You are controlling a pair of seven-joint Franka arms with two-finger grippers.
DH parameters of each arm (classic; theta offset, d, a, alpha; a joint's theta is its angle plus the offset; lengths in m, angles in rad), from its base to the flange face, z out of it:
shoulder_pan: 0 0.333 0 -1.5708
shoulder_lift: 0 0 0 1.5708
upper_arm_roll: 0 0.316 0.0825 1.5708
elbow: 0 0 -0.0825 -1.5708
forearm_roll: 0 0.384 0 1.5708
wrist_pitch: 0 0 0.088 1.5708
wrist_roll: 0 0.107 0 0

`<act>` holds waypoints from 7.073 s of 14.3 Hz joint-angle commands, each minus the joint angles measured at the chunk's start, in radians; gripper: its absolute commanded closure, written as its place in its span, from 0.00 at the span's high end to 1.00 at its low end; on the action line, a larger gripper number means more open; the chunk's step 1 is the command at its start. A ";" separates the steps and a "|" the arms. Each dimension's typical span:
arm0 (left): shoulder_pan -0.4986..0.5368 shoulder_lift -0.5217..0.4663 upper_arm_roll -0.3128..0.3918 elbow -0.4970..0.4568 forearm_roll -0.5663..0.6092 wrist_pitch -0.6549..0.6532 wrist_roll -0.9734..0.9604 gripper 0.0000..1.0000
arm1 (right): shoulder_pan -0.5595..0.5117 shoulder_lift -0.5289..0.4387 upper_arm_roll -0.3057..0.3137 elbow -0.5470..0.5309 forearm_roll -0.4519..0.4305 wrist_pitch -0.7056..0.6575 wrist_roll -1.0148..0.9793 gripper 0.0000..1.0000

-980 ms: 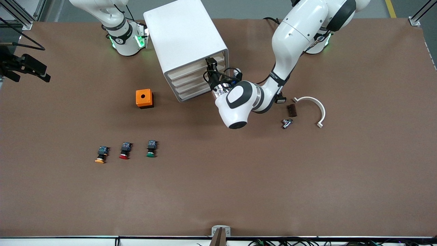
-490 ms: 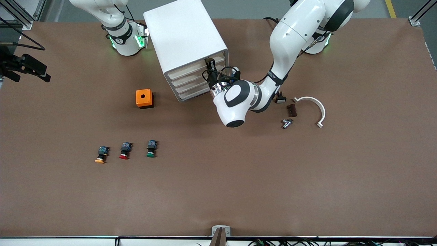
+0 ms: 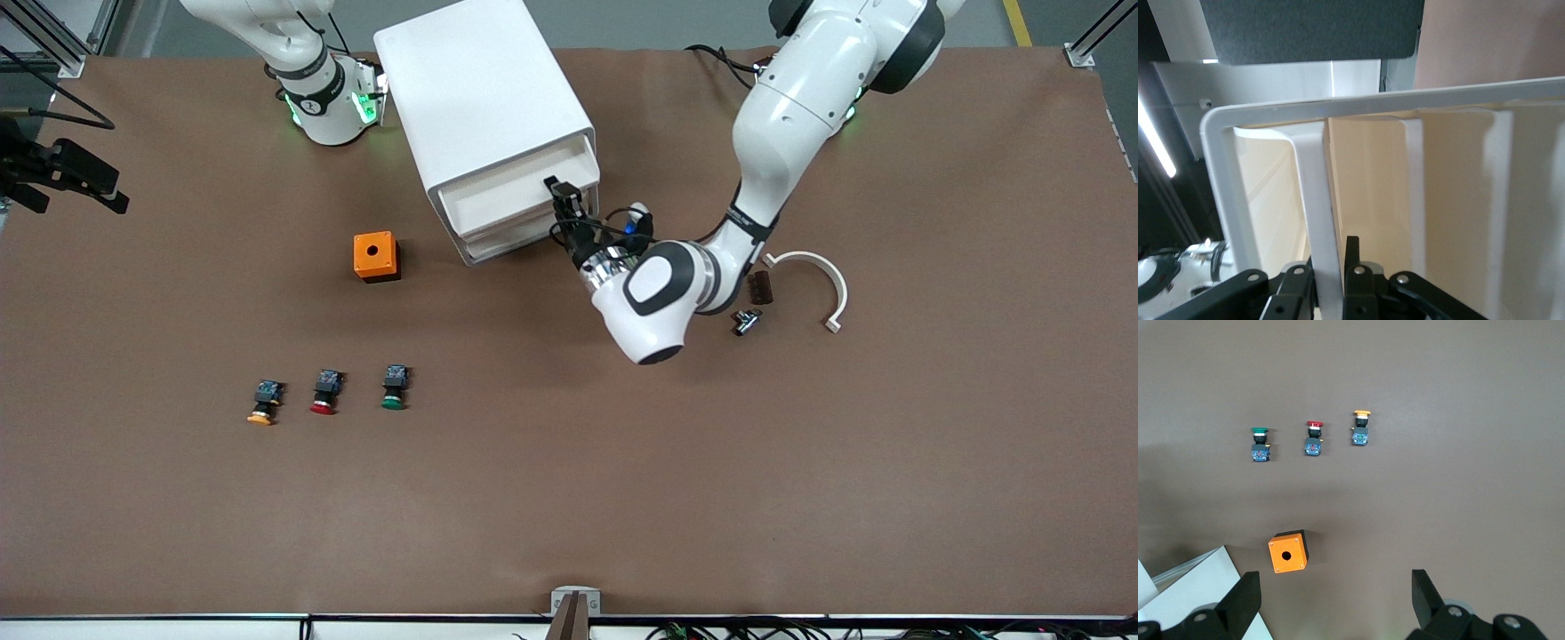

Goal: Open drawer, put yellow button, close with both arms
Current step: 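Pull the top drawer open with the left gripper, then release the drawer with the left gripper while the right gripper reaches the yellow button, then grasp the yellow-capped button with the right gripper, then lift the yellow button and carry it toward the open drawer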

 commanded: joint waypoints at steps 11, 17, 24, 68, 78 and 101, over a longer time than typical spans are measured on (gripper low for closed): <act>0.127 0.035 0.005 0.056 -0.014 0.030 -0.010 0.28 | -0.027 0.194 -0.001 0.028 0.000 0.085 -0.005 1.00; 0.141 0.027 0.004 0.107 -0.015 0.033 0.377 0.99 | -0.028 0.245 -0.001 0.030 0.000 0.140 -0.003 1.00; 0.154 0.003 0.084 0.197 -0.003 0.037 0.994 0.99 | -0.025 0.302 0.002 -0.064 0.023 0.312 0.008 1.00; -0.037 -0.235 0.182 0.151 1.189 0.516 1.466 0.99 | -0.034 0.699 0.002 -0.317 0.049 1.062 0.009 0.91; -0.027 -0.243 0.168 0.148 1.184 0.515 1.466 0.99 | -0.030 0.701 0.002 -0.319 0.049 1.061 0.009 0.33; -0.023 -0.244 0.166 0.148 1.180 0.515 1.466 0.99 | 0.122 0.227 0.037 -0.282 0.160 0.429 0.473 0.00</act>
